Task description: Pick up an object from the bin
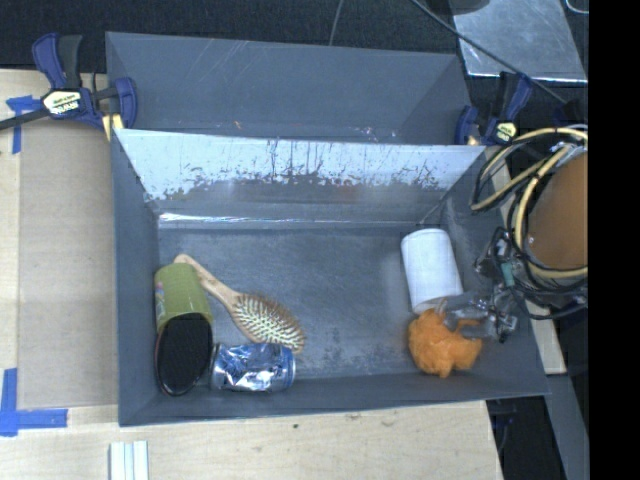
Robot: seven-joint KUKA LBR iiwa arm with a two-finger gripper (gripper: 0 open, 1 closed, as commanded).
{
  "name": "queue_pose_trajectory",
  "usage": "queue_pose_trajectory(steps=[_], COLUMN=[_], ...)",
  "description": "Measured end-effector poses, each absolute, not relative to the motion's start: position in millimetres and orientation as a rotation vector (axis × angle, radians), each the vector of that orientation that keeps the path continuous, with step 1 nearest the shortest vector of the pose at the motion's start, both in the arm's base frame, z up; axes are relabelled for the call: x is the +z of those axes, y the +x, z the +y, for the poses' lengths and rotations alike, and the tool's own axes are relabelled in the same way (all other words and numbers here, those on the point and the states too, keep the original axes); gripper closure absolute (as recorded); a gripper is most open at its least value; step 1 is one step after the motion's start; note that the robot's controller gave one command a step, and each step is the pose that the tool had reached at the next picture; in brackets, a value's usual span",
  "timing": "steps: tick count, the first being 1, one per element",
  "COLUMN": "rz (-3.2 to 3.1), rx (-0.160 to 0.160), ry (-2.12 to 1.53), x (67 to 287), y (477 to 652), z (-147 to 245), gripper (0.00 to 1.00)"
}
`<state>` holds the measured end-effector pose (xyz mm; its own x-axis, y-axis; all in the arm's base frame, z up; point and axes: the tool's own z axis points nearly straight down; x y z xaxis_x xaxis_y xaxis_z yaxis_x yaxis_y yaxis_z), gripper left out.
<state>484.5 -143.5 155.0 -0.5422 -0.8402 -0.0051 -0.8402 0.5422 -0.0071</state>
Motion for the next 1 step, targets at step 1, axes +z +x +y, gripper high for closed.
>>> queue_pose_trajectory(steps=[1], rz=[2.827], rx=[-0.015], ry=[-1.328], x=[292.0], y=[520.8], z=[-127.7], gripper=[1.0])
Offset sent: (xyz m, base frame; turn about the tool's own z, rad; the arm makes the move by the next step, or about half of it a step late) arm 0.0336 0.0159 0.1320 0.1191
